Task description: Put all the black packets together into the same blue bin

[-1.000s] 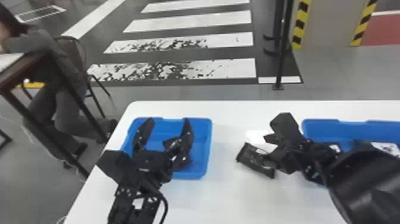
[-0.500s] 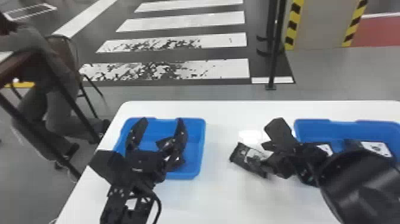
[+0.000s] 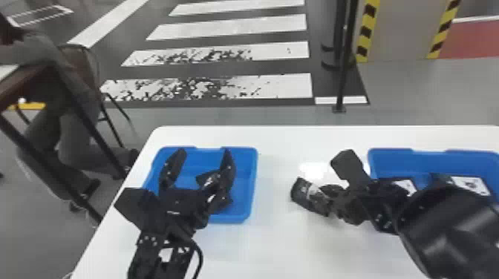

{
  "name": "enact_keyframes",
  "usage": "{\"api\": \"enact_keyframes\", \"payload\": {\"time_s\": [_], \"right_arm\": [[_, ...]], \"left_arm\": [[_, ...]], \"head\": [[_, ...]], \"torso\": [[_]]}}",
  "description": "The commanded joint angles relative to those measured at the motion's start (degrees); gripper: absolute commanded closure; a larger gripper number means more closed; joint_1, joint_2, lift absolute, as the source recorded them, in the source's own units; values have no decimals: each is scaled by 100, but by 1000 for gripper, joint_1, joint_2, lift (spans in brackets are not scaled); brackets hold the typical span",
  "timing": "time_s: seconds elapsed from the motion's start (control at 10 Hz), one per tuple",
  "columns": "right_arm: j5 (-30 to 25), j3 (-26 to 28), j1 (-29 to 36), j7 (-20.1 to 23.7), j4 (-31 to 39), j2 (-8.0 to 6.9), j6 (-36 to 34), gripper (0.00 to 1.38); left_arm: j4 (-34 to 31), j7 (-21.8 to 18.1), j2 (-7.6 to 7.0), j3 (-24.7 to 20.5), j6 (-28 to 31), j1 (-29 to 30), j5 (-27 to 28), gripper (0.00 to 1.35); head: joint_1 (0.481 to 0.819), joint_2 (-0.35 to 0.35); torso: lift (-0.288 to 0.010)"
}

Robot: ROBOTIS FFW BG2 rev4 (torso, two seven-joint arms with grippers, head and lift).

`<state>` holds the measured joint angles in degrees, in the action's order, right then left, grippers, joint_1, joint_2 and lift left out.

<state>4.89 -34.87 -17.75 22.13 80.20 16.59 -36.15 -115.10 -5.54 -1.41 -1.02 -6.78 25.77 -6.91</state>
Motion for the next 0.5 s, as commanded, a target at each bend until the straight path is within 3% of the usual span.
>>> {"api": "enact_keyframes", "payload": {"time_s": [0.0,0.2,0.4], "right_arm": [[150,71,101,-7,199,11,170,1102],[105,597,481,-183,874,2,437,1104],[-112,1602,1170,-244,2056,-42,507,1104]], "left_arm": [[0,0,0,-23,-39,10,-6,173],[0,0,9,-35,-110,24,-17,173],[0,0,9,-46,-166,38,-17,173]], "head": [[695,186],[695,202],[695,196]], "torso": [[-110],[-110],[-110]]}}
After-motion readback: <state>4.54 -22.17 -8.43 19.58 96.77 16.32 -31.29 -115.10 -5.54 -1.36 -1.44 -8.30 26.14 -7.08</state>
